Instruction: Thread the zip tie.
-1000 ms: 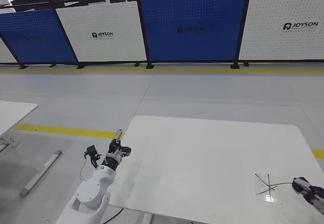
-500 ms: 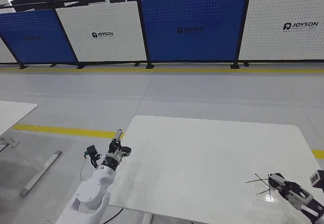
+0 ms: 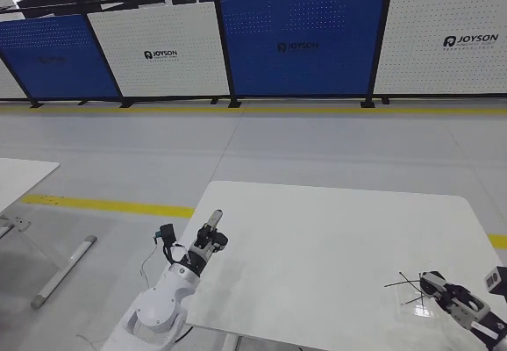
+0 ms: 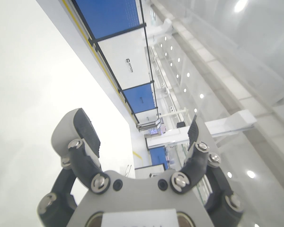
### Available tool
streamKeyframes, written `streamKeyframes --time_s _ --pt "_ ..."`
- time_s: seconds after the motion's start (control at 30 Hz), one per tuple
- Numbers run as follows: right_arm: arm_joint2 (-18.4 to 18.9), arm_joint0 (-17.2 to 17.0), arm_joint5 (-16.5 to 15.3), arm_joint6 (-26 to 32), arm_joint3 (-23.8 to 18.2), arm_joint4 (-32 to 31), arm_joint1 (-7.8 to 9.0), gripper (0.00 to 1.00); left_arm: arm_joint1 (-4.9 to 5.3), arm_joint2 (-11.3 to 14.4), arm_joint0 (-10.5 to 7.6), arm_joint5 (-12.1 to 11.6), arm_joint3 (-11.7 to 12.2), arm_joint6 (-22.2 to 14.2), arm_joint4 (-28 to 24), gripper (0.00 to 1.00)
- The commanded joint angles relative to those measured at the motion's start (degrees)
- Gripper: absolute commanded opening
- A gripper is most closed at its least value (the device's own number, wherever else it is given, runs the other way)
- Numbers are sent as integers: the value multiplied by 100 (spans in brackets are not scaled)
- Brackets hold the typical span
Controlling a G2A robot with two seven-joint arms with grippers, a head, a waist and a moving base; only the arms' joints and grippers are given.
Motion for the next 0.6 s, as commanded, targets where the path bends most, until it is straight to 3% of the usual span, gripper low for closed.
streamKeyframes --time_s 0.0,0.07,0.57 --pt "0 0 0 0 0 0 0 0 2 164 -33 -44 72 -239 226 100" --pt "0 0 0 0 0 0 0 0 -8 203 -96 -16 171 -258 139 100" --pt "0 0 0 0 0 0 0 0 -8 203 -96 -16 171 -258 139 100"
